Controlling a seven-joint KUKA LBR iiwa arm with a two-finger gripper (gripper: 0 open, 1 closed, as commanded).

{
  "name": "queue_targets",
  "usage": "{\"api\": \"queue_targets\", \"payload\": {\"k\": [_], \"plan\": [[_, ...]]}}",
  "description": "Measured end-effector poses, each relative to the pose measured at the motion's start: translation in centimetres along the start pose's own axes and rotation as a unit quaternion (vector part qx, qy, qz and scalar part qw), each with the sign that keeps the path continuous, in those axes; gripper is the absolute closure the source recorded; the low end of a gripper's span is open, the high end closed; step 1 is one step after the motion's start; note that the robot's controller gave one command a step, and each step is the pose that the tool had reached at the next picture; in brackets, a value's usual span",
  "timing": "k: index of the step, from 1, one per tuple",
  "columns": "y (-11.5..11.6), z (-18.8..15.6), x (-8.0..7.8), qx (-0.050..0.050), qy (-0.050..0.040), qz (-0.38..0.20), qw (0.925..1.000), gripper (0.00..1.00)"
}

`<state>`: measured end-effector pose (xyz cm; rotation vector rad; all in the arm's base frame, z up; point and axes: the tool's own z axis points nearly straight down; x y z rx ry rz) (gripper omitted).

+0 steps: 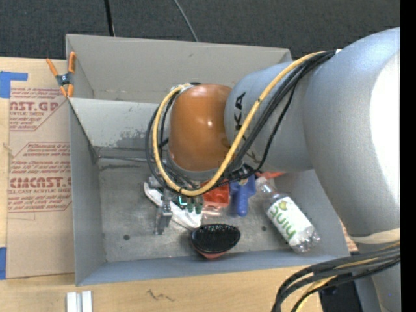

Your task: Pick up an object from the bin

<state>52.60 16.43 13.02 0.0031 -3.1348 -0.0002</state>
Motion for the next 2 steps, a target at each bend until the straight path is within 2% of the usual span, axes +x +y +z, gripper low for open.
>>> {"api": "queue_targets", "payload": {"k": [1,2], "plan": [[-0.1,-0.4,-0.2,-0.001,-0.0034,0.001,1.0000,0.00],[-5.8,4.9,-4.0,-0.006,-0.0222,0.038,0.9990,0.00]]}}
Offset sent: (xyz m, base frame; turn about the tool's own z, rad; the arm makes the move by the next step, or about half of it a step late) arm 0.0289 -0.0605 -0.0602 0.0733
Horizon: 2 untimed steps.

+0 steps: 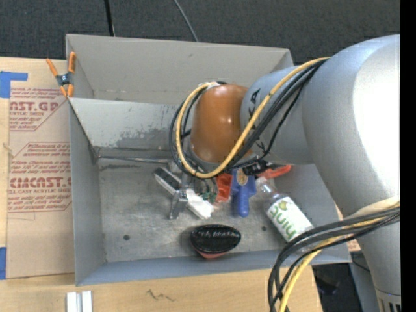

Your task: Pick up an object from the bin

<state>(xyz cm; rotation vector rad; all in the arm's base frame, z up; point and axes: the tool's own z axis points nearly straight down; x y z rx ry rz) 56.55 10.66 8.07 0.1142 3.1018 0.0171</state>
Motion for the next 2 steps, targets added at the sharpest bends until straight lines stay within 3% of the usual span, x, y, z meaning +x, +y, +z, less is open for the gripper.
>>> {"api": "queue_targets", "payload": {"k": [1,2], "plan": [[-0.1,0.7,0.4,0.006,0.0129,0.026,0.9996,0.00],[0.3,0.9,-1.2,0.007,0.0192,0.053,0.9984,0.00]]}}
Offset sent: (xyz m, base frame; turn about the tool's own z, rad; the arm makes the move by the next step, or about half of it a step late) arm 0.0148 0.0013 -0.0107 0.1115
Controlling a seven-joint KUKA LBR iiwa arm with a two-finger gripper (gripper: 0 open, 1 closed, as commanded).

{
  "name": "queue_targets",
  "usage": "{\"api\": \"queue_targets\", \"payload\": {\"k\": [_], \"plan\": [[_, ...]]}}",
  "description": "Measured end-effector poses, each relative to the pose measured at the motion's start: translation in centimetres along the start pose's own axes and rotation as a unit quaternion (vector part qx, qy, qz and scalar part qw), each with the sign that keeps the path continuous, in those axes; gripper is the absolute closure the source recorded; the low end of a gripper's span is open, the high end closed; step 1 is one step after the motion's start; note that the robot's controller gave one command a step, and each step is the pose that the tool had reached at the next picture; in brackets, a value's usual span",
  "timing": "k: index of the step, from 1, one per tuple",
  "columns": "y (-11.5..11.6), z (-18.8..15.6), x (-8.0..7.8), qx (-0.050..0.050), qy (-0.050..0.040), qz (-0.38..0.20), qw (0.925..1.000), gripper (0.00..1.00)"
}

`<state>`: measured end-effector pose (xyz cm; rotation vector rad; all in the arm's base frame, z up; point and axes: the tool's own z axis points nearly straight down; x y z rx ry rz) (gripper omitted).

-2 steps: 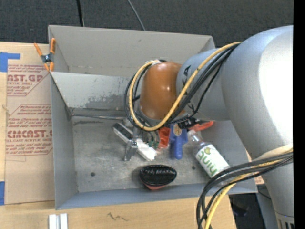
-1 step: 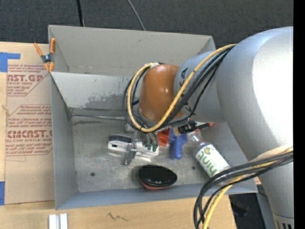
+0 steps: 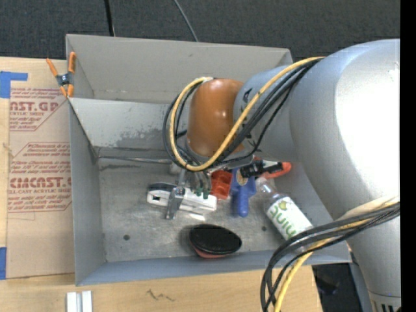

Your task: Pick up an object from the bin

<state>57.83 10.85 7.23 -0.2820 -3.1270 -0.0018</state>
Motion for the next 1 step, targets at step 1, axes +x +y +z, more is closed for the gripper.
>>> {"api": "queue_targets", "payload": {"k": [1], "plan": [[-0.14,-0.17,0.39,-0.001,-0.0049,-0.014,0.9999,0.00]]}}
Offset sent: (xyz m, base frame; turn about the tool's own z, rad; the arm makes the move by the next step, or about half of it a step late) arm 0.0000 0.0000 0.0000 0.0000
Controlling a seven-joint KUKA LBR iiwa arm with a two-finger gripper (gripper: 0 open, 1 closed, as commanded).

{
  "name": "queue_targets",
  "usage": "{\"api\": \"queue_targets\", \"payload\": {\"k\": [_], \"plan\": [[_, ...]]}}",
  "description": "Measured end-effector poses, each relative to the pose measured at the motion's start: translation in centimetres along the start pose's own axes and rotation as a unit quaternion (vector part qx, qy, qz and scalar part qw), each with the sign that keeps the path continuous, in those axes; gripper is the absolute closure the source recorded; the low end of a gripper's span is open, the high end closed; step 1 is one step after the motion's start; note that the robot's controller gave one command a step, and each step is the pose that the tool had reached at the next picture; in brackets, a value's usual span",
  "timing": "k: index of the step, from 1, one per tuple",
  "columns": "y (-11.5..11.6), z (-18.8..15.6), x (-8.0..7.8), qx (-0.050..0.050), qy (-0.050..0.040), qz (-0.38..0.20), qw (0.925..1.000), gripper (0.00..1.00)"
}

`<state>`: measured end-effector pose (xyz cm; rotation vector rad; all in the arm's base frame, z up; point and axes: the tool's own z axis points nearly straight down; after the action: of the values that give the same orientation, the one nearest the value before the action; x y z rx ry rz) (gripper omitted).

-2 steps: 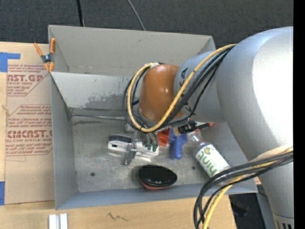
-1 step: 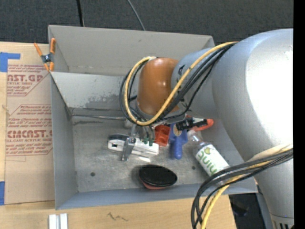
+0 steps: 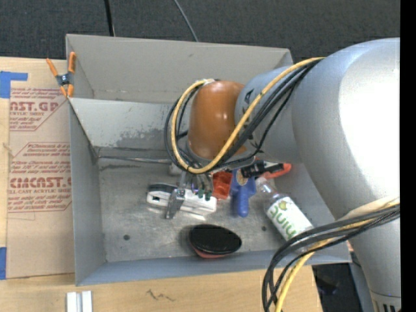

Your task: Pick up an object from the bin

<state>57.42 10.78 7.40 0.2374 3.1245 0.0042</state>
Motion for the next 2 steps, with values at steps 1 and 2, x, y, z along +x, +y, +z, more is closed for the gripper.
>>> {"api": "queue_targets", "payload": {"k": [1,2], "plan": [[0.24,-0.09,-0.16,0.001,0.0076,0.011,0.9999,1.00],[0.29,-0.09,-0.33,0.001,0.0073,0.013,0.9999,1.00]]}}
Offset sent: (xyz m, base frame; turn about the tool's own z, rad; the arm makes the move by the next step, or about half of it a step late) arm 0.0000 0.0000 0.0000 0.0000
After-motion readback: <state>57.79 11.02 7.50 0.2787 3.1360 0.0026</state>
